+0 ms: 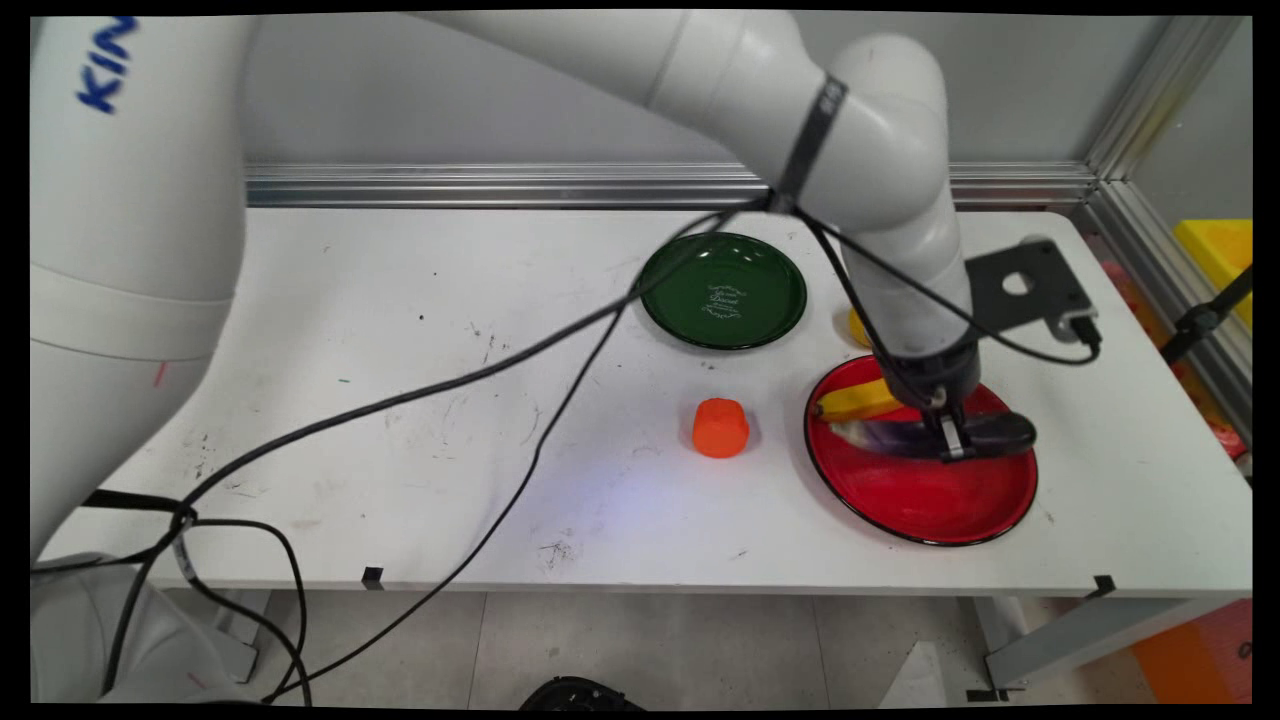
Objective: Place the picked object on the table
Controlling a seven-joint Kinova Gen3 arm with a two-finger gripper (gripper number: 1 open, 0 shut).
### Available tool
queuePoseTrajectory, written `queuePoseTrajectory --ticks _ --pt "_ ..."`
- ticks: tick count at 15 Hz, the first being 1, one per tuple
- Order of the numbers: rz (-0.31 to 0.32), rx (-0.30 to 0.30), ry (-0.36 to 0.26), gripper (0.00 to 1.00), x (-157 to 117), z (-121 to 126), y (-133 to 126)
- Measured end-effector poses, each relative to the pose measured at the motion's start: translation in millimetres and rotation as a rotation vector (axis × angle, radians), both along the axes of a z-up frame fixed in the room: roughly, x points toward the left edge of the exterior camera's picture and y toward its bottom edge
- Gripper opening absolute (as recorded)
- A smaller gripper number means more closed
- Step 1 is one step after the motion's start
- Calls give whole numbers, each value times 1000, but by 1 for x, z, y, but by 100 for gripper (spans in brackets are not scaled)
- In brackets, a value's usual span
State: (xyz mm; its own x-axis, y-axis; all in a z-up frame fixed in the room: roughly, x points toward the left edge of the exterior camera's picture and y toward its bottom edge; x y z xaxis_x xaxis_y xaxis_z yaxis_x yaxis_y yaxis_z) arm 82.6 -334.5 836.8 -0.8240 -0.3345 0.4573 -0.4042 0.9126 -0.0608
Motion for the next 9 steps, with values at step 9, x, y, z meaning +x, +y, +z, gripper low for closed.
queuePoseTrajectory --ticks 9 --pt "-127 -15 -5 0 84 66 12"
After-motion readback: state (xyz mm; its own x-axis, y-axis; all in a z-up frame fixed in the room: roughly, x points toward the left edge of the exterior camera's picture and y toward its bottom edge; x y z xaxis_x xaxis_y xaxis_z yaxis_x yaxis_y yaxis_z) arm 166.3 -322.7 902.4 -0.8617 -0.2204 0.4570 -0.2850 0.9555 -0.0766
